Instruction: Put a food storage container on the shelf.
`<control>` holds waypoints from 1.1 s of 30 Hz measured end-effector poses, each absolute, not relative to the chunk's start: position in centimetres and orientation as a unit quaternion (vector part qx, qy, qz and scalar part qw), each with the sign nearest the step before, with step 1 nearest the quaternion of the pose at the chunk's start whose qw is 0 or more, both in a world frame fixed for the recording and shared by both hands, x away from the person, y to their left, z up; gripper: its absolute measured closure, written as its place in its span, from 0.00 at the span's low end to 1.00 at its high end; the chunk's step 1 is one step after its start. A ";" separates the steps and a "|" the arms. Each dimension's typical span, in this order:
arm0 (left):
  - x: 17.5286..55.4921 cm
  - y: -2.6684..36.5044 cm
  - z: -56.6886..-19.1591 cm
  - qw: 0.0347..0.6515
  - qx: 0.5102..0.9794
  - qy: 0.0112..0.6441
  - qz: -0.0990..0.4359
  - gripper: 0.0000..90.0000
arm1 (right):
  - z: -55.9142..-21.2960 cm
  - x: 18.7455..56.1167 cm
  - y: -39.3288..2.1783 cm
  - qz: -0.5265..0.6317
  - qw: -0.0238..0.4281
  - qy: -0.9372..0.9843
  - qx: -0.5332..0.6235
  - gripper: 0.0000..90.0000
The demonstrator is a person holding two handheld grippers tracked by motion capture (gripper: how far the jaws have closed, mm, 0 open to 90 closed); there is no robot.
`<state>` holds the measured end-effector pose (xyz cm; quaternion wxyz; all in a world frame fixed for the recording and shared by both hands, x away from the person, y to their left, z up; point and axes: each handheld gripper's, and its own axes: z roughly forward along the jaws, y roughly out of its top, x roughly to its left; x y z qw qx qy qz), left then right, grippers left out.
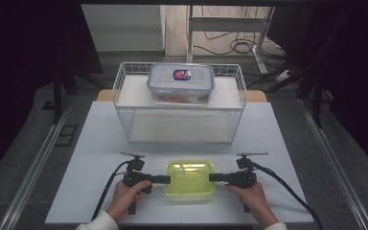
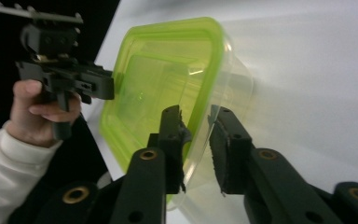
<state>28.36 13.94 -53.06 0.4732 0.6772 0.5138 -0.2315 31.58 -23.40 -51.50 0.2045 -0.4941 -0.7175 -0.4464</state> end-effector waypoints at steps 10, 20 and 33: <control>27.8 14.2 -52.2 0.493 0.680 0.496 -0.220 0.92 | -50.5 30.7 -23.6 -0.464 0.191 -0.716 -0.485 0.90; 27.0 14.7 -50.7 0.509 0.683 0.482 -0.204 0.92 | -48.9 29.9 -23.3 -0.486 0.180 -0.717 -0.466 0.90; 26.5 15.1 -49.3 0.523 0.685 0.470 -0.191 0.92 | -46.2 28.8 -22.7 -0.500 0.127 -0.738 -0.435 0.90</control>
